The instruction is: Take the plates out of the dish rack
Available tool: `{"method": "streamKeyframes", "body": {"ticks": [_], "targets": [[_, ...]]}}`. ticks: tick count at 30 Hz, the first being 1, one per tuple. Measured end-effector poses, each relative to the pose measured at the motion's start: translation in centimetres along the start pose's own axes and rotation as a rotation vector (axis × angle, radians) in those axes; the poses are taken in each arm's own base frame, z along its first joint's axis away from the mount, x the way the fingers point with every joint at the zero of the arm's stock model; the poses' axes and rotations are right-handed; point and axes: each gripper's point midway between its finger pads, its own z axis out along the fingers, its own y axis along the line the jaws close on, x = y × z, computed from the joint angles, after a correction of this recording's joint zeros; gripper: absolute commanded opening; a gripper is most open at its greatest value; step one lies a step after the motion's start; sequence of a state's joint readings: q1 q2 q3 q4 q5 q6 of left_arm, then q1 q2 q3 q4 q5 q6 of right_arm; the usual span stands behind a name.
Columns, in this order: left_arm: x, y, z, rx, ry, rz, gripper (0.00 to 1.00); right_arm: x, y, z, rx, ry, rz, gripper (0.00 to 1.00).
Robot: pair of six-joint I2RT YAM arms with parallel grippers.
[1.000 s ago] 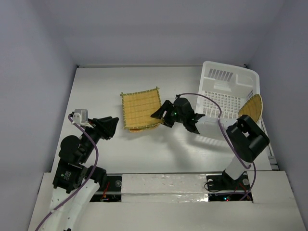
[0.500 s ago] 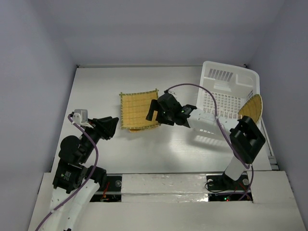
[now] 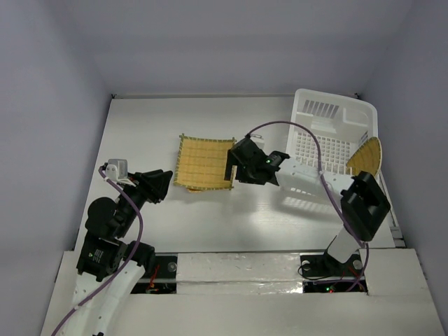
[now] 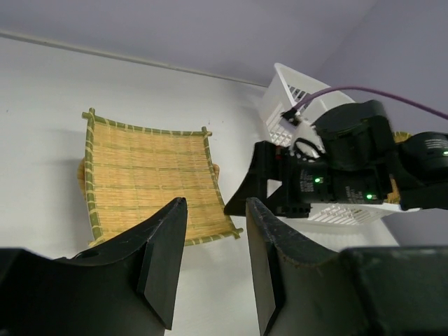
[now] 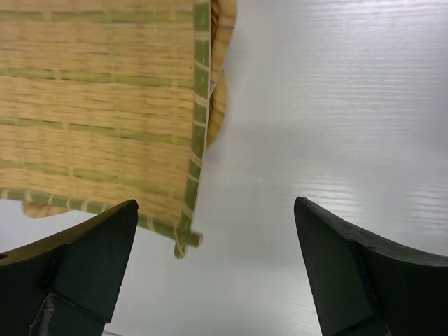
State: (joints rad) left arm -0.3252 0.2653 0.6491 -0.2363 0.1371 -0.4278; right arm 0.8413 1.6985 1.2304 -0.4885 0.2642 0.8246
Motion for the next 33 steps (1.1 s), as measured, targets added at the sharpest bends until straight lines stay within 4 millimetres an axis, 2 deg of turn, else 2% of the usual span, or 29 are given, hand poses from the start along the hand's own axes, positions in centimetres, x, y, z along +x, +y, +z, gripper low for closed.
{"method": "streamKeyframes", "body": {"ticks": [3, 4, 5, 7, 9, 11, 13, 14, 15, 16, 17, 18, 19, 21, 24, 26, 33], "targets": [[0.0, 0.0, 0.0, 0.000, -0.001, 0.000, 0.36, -1.8, 0.0, -2.9, -0.016, -0.063, 0.002, 0.69], [0.0, 0.0, 0.0, 0.001, -0.002, 0.000, 0.36, -2.9, -0.1, -4.5, -0.027, -0.106, 0.007, 0.29], [0.0, 0.0, 0.0, 0.001, -0.002, 0.000, 0.36, -3.9, -0.2, -6.0, -0.036, -0.144, 0.012, 0.14], [-0.1, -0.1, -0.1, 0.003, -0.006, 0.001, 0.36, -6.5, -0.8, -9.8, -0.048, -0.243, 0.044, 0.00], [-0.2, -0.1, -0.2, 0.006, -0.011, 0.001, 0.35, -9.4, -2.4, -13.1, -0.041, -0.341, 0.092, 0.00], [-0.3, -0.2, -0.3, 0.009, -0.016, 0.002, 0.33, -12.6, -6.0, -15.8, 0.019, -0.443, 0.159, 0.00], [-0.4, -0.3, -0.4, 0.011, -0.021, 0.002, 0.32, -15.6, -11.7, -17.9, 0.142, -0.538, 0.237, 0.00], [-0.4, -0.3, -0.5, 0.013, -0.023, 0.002, 0.30, -16.8, -15.5, -18.9, 0.237, -0.581, 0.282, 0.00], [-0.5, -0.3, -0.5, 0.014, -0.025, 0.003, 0.30, -17.5, -18.5, -19.8, 0.315, -0.609, 0.319, 0.04], [-0.5, -0.4, -0.6, 0.016, -0.029, 0.003, 0.30, -17.8, -21.6, -20.8, 0.407, -0.631, 0.349, 0.23], [-0.6, -0.4, -0.7, 0.017, -0.032, 0.003, 0.30, -17.8, -24.2, -21.8, 0.489, -0.648, 0.377, 0.36], [-0.7, -0.4, -0.7, 0.019, -0.035, 0.004, 0.30, -17.7, -26.1, -22.5, 0.555, -0.651, 0.382, 0.47], [-0.7, -0.5, -0.8, 0.021, -0.039, 0.004, 0.30, -17.4, -27.8, -23.2, 0.619, -0.648, 0.390, 0.64], [-0.9, -0.6, -1.0, 0.025, -0.047, 0.005, 0.30, -16.8, -30.8, -24.4, 0.737, -0.625, 0.389, 0.68], [-1.0, -0.7, -1.1, 0.029, -0.053, 0.006, 0.31, -15.6, -34.9, -25.5, 0.894, -0.558, 0.394, 0.68], [-1.0, -0.7, -1.2, 0.029, -0.054, 0.006, 0.32, -14.6, -36.6, -25.5, 0.965, -0.490, 0.377, 0.67], [-1.3, -0.8, -1.4, 0.033, -0.070, 0.008, 0.33, -13.5, -38.1, -25.6, 1.023, -0.390, 0.318, 0.58]]}}
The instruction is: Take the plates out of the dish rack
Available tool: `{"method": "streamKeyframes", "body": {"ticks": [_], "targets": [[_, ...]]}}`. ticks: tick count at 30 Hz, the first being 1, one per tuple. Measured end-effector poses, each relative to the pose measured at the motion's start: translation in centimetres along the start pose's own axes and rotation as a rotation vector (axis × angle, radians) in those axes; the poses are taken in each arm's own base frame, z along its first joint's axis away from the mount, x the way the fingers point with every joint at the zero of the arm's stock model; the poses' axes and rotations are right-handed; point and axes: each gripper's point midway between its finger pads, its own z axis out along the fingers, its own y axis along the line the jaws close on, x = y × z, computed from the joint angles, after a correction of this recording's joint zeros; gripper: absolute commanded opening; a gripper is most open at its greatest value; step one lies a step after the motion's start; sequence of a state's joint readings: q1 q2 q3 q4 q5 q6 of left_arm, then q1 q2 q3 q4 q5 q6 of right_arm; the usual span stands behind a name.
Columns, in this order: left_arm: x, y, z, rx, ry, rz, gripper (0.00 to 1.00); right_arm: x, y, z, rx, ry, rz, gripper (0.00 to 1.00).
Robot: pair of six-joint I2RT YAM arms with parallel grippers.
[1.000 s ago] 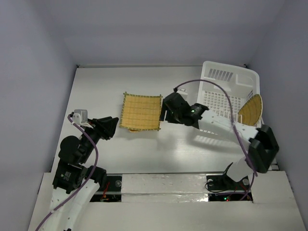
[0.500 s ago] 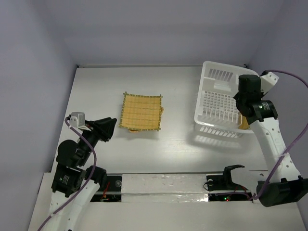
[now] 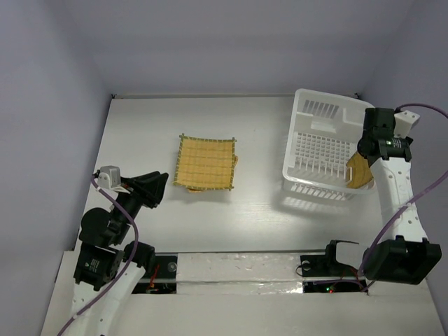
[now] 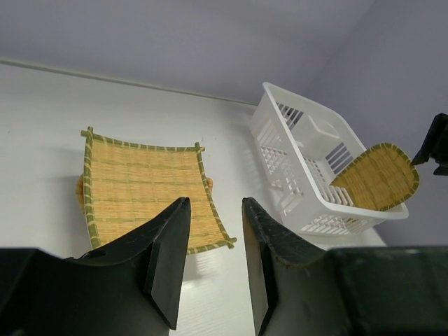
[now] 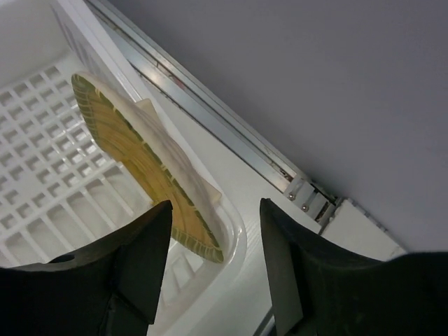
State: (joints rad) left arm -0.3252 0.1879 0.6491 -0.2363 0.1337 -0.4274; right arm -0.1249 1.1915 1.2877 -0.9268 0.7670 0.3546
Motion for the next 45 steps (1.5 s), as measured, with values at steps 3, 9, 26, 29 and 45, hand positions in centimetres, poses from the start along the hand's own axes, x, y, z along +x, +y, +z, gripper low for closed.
{"method": "streamKeyframes", "body": {"ticks": [3, 9, 26, 29, 45], "targets": [[-0.1, 0.0, -0.1, 0.000, -0.004, 0.000, 0.33, 0.6, 0.4, 0.7, 0.007, 0.028, -0.066, 0.52], [-0.1, 0.0, -0.1, -0.002, -0.004, 0.000, 0.33, 1.8, 1.7, 2.2, 0.005, 0.087, -0.172, 0.41], [-0.1, 0.0, 0.0, -0.001, -0.004, 0.000, 0.33, 1.8, 2.0, 2.5, 0.028, 0.112, -0.346, 0.00], [-0.1, 0.0, 0.0, -0.001, -0.004, 0.000, 0.33, 1.6, 2.7, 1.7, 0.014, 0.090, -0.377, 0.00], [-0.1, 0.2, 0.0, -0.008, -0.005, 0.000, 0.33, 0.3, 4.3, -3.7, -0.090, -0.145, -0.554, 0.00]]}}
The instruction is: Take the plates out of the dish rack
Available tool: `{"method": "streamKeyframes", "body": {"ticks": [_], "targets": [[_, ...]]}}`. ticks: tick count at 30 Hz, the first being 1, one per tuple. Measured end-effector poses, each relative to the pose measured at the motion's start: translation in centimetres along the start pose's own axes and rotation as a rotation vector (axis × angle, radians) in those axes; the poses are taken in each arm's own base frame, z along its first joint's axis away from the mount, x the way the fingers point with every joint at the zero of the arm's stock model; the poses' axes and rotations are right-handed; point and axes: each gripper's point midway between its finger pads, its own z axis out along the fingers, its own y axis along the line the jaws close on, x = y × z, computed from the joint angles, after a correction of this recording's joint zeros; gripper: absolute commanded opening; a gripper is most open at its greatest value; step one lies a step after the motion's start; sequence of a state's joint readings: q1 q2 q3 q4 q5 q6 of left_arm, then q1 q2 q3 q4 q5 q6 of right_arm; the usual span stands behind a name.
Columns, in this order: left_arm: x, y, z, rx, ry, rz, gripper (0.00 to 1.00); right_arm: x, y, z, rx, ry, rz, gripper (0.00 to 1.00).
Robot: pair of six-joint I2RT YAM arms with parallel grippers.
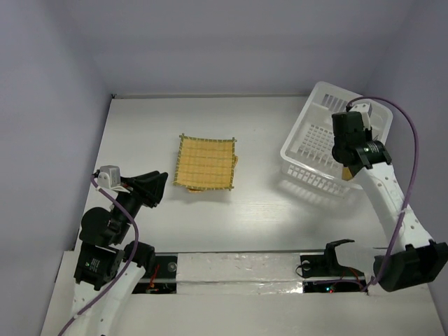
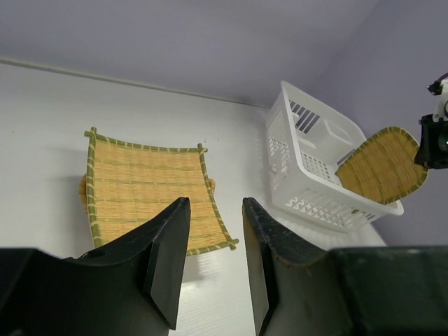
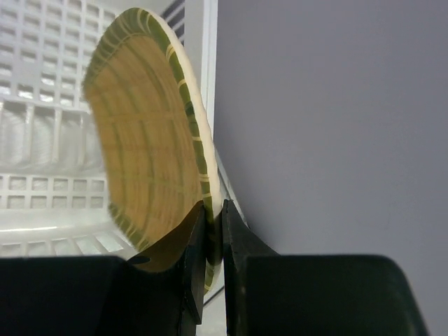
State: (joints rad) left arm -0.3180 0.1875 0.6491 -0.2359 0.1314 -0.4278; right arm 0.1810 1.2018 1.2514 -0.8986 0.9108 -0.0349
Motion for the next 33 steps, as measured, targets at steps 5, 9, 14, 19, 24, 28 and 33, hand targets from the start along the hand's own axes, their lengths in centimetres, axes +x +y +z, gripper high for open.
{"method": "streamKeyframes", "body": {"ticks": [5, 9, 14, 19, 24, 28, 33], "targets": [[0.0, 0.0, 0.0, 0.000, 0.001, 0.000, 0.33, -1.5, -1.9, -1.9, 0.000, -0.107, 0.059, 0.00], [0.0, 0.0, 0.0, -0.001, 0.002, 0.000, 0.33, -3.6, -3.8, -3.5, 0.012, -0.158, 0.126, 0.00], [0.2, 0.1, 0.2, -0.005, 0.010, -0.001, 0.33, -9.7, -4.7, -8.4, -0.156, -0.311, 0.376, 0.00], [0.4, 0.3, 0.4, -0.011, 0.020, -0.002, 0.33, -13.6, 0.7, -14.6, -0.524, -0.410, 0.534, 0.00], [0.7, 0.4, 0.6, -0.019, 0.032, -0.003, 0.34, -14.7, 11.6, -19.9, -0.934, -0.357, 0.568, 0.00], [0.7, 0.6, 0.7, -0.025, 0.035, -0.004, 0.35, -13.1, 21.2, -22.5, -1.169, -0.233, 0.550, 0.00], [0.8, 0.7, 0.9, -0.033, 0.039, -0.005, 0.36, -10.2, 30.8, -24.2, -1.340, -0.055, 0.513, 0.00]]}}
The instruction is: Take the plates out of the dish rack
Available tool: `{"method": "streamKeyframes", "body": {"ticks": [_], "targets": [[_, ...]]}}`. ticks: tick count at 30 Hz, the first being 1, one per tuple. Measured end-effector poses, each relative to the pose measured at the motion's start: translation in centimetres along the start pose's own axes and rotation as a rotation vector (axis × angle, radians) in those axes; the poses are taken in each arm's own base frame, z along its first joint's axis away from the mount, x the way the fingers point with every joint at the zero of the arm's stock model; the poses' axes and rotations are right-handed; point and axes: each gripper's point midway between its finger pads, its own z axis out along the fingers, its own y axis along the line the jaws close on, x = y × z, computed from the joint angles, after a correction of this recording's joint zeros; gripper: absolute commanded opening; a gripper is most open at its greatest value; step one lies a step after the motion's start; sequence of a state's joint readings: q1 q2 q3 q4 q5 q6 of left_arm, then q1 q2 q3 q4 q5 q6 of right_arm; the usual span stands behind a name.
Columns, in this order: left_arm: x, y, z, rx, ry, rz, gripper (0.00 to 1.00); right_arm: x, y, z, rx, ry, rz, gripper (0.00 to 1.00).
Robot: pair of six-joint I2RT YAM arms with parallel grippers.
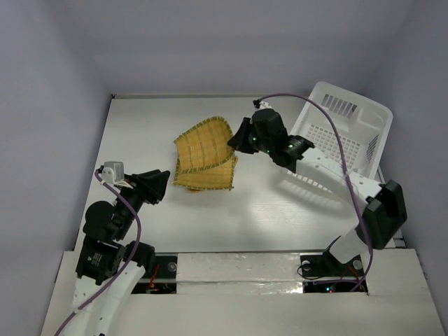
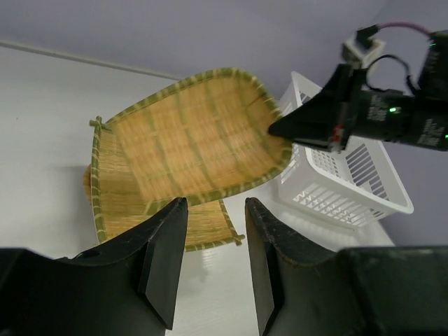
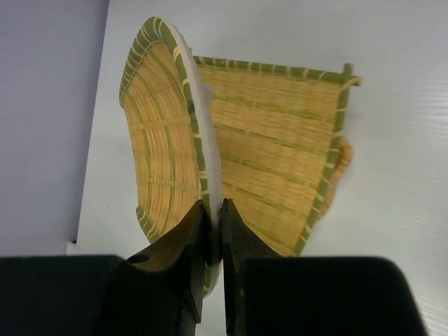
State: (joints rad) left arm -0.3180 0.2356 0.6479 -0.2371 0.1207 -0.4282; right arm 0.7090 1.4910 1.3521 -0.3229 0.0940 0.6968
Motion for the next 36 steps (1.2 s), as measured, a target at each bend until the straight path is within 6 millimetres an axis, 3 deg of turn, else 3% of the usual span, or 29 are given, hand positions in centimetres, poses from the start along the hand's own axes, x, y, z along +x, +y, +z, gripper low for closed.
{"method": "streamKeyframes", "body": {"ticks": [6, 15, 20, 22, 23, 26, 33, 36], "targets": [[-0.1, 0.1, 0.0, -0.005, -0.003, 0.000, 0.36, 3.9, 0.0, 5.3, -0.054, 0.080, 0.084, 0.00], [0.2, 0.2, 0.2, -0.011, 0.008, -0.001, 0.37, 6.5, -1.5, 7.5, -0.059, 0.095, 0.141, 0.03], [0.2, 0.3, 0.3, -0.013, 0.010, -0.001, 0.37, 7.5, -2.2, 8.5, -0.044, 0.108, 0.156, 0.27], [0.2, 0.3, 0.3, -0.014, 0.012, -0.002, 0.37, 7.7, -2.4, 8.7, -0.039, 0.110, 0.161, 0.40], [0.3, 0.3, 0.4, -0.015, 0.014, -0.002, 0.37, 7.6, -2.4, 8.8, -0.037, 0.106, 0.163, 0.52], [0.3, 0.3, 0.4, -0.015, 0.014, -0.002, 0.37, 7.5, -2.8, 8.9, -0.020, 0.092, 0.160, 0.70], [0.3, 0.3, 0.4, -0.015, 0.015, -0.002, 0.39, 7.3, -4.5, 8.9, 0.055, 0.065, 0.123, 0.98], [0.3, 0.3, 0.4, -0.015, 0.014, -0.002, 0.41, 7.1, -5.5, 8.2, 0.107, 0.061, 0.091, 1.00]]}}
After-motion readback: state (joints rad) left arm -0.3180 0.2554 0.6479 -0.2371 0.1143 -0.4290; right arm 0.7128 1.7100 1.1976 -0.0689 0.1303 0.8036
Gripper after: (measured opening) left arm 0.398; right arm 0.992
